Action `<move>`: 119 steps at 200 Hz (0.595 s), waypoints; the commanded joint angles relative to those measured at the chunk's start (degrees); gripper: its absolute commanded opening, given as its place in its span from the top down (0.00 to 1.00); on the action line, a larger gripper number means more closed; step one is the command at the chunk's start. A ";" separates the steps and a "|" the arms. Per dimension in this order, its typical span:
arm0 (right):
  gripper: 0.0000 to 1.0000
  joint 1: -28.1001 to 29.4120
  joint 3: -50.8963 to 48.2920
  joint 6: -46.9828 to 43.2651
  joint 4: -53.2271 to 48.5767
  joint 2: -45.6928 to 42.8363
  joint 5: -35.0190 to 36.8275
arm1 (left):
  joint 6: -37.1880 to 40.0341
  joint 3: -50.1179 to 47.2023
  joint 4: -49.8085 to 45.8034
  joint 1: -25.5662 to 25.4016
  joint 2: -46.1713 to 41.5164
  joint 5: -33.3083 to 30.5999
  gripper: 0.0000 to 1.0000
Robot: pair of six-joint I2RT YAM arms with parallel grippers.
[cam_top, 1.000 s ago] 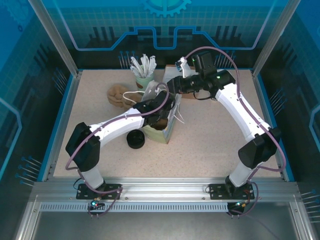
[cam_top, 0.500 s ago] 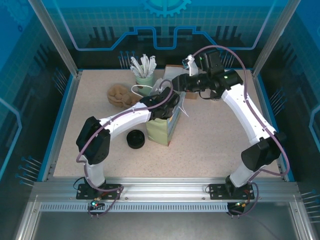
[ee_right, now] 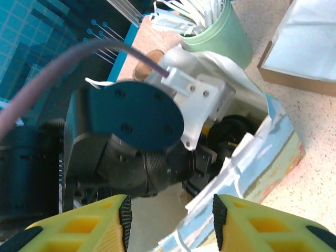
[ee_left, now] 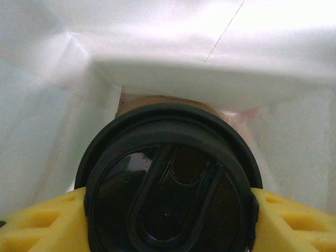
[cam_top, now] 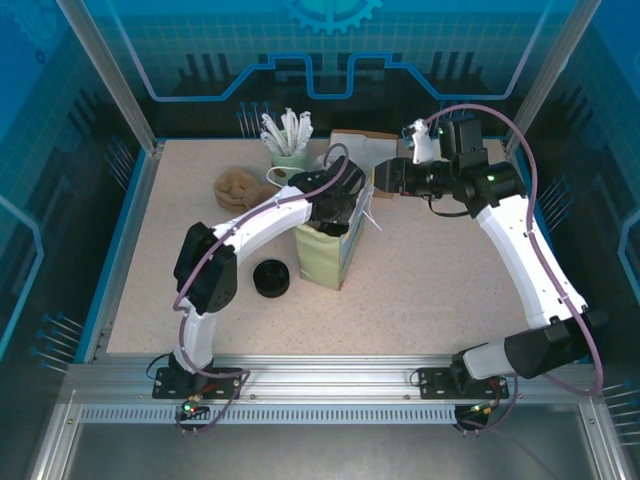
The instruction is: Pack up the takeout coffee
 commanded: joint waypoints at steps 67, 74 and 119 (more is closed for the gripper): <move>0.54 -0.35 -9.42 1.23 -3.22 -8.36 1.28 | -0.61 12.12 -13.36 1.21 10.07 3.60 0.38; 0.54 -0.33 -10.03 1.35 -3.20 -8.67 1.08 | -0.57 12.52 -13.46 1.26 10.34 3.60 0.38; 0.54 0.91 -11.69 1.71 -3.33 -8.97 -0.03 | -0.05 12.11 -12.08 1.72 12.39 3.66 0.40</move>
